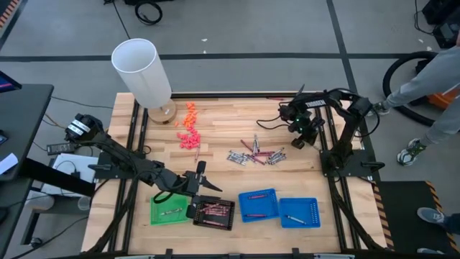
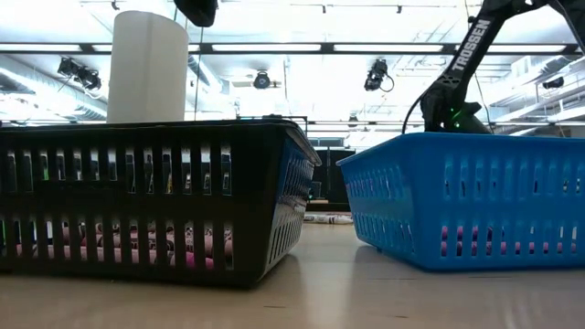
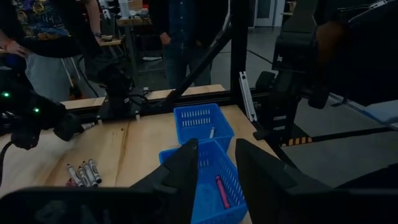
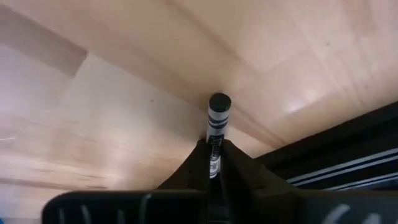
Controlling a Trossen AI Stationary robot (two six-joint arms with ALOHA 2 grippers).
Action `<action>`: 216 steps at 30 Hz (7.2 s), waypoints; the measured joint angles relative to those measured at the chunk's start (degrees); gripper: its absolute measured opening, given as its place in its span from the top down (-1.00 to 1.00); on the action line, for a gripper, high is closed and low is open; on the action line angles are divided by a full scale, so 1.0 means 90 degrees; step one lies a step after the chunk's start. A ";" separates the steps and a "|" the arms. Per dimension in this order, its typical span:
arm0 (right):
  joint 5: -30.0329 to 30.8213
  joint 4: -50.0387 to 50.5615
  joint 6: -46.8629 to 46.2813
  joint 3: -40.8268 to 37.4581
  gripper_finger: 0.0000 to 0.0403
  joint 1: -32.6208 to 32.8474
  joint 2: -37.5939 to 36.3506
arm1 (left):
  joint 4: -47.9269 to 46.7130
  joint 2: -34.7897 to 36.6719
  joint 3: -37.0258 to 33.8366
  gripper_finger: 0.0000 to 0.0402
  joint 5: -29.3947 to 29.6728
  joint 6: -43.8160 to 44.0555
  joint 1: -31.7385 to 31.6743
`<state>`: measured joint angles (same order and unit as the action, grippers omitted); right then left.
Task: Sort crayons
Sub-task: Put the black crayon into the right blue bin, then put the pink crayon into the black bin
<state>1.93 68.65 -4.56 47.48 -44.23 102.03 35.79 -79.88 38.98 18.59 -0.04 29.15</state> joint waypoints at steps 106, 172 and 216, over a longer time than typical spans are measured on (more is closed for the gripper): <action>-0.1692 -0.2399 -0.6713 0.0430 0.81 0.9581 -0.1539 | 0.0001 0.0000 0.0000 0.41 -0.0002 0.0608 -0.0006; 0.2962 -0.6583 -0.2943 -0.2154 0.62 0.7356 -0.2969 | -0.1619 0.0002 0.0000 0.41 0.0838 0.2145 -0.1183; 0.4163 -0.7957 -0.2616 -0.2205 0.62 0.7470 -0.2964 | -0.6632 0.0001 0.0000 0.41 0.2019 0.6306 -0.1978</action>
<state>39.40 -2.96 -28.10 27.64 23.00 75.35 -23.90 -79.87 38.98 36.76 56.71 11.34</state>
